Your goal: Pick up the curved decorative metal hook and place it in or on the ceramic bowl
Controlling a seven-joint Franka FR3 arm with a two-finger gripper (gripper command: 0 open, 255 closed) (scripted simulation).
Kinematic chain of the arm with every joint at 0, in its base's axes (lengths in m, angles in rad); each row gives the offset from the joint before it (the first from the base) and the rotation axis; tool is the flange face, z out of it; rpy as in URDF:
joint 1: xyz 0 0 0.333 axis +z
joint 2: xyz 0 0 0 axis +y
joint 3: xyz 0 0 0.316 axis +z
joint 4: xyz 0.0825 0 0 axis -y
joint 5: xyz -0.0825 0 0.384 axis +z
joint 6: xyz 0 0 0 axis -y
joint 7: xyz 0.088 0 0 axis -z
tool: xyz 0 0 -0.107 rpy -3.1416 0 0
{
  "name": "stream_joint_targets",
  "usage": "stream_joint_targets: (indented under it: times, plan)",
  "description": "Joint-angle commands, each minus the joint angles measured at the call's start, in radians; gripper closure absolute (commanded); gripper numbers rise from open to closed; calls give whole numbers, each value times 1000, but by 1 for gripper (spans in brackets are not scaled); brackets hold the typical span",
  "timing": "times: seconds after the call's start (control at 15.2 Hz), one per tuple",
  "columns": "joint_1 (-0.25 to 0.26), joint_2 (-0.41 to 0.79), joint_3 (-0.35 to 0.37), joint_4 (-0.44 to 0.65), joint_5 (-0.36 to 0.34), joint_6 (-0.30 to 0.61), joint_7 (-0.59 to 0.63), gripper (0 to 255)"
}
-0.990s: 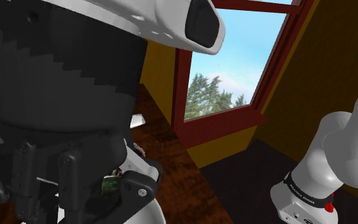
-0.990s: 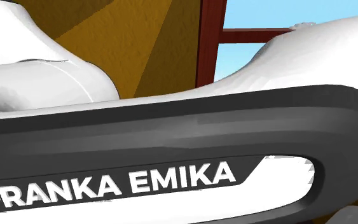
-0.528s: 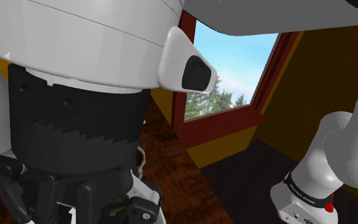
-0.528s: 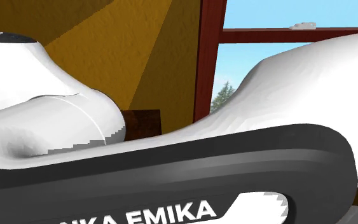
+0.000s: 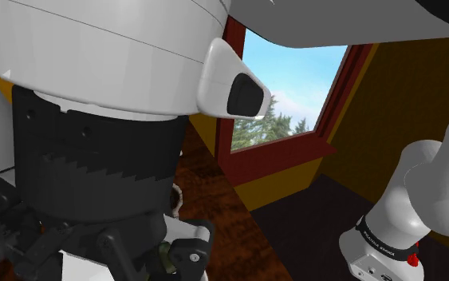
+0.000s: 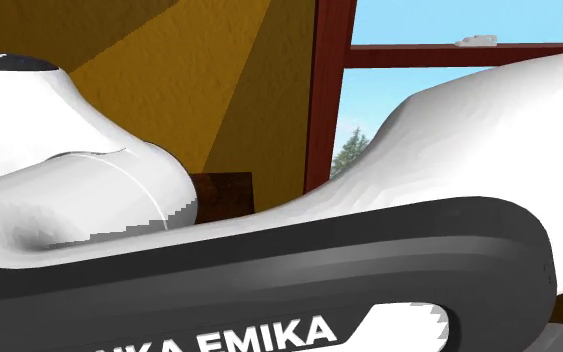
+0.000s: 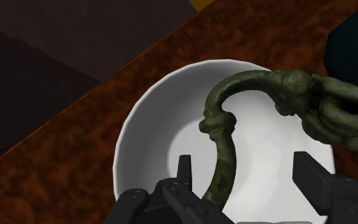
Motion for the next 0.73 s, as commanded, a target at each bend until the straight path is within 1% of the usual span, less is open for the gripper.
stream_joint_targets:
  times: [0.0, 0.2, 0.46, 0.66]
  plan:
    - [0, 0, 0, 0, 0, 0, 0, 0]
    - [0, 0, 0, 0, 0, 0, 0, 0]
    - [-20, -54, -32, 76, 39, -125, -24, 0]
    - [-19, -54, -32, 76, 39, -125, -24, 0]
